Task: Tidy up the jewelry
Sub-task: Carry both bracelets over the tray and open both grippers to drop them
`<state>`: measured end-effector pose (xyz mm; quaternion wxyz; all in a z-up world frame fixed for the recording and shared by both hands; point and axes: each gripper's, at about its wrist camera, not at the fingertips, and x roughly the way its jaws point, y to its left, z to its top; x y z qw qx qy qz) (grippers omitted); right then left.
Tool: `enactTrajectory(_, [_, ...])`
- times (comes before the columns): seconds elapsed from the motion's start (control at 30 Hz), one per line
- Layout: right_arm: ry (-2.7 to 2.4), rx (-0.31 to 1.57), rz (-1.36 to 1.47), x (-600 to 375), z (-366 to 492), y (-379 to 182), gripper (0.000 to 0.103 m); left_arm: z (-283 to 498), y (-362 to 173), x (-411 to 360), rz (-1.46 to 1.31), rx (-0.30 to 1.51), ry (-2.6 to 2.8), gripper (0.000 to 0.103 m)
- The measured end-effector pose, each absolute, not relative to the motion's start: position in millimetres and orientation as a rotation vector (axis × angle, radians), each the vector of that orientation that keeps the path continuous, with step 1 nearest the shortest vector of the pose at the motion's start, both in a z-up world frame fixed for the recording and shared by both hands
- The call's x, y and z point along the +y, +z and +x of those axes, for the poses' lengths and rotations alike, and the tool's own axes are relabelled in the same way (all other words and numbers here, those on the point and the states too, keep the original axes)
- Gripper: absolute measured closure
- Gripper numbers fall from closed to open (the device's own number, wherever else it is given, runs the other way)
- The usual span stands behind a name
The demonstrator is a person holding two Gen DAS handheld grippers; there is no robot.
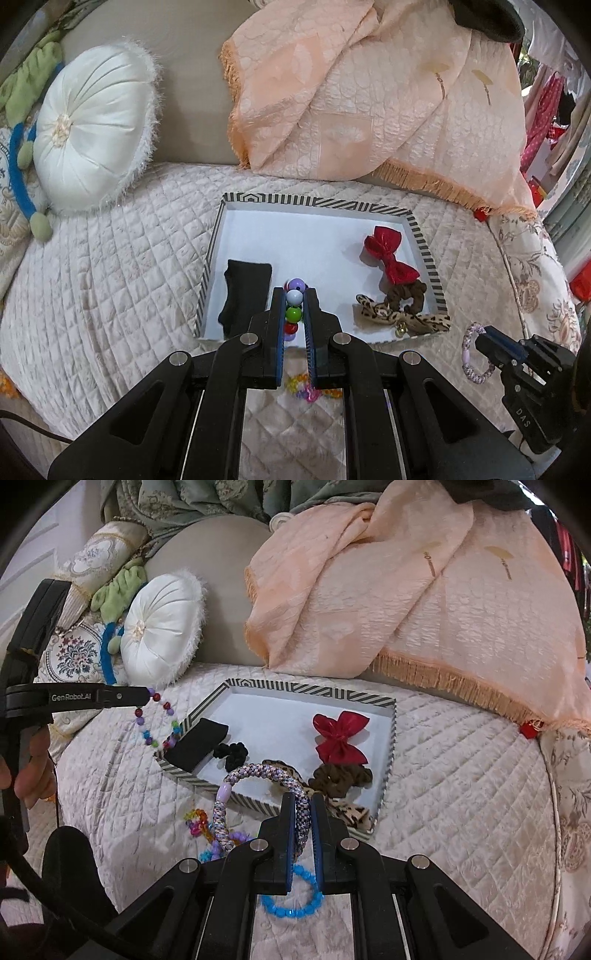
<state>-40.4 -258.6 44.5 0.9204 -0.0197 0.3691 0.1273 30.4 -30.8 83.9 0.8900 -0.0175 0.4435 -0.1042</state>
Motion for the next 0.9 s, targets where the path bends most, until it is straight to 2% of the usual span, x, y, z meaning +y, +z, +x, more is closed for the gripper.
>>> enactTrajectory(0.47, [0.284,0.817,-0.035,-246,24,30,0.095,93,65,-49,-0.012,0.963,-0.193,0.095])
enactTrajectory(0.9, [0.285,0.941,-0.057,-223,107,-16,0.095,162,21,-67,-0.03,1.033,-0.178,0.095])
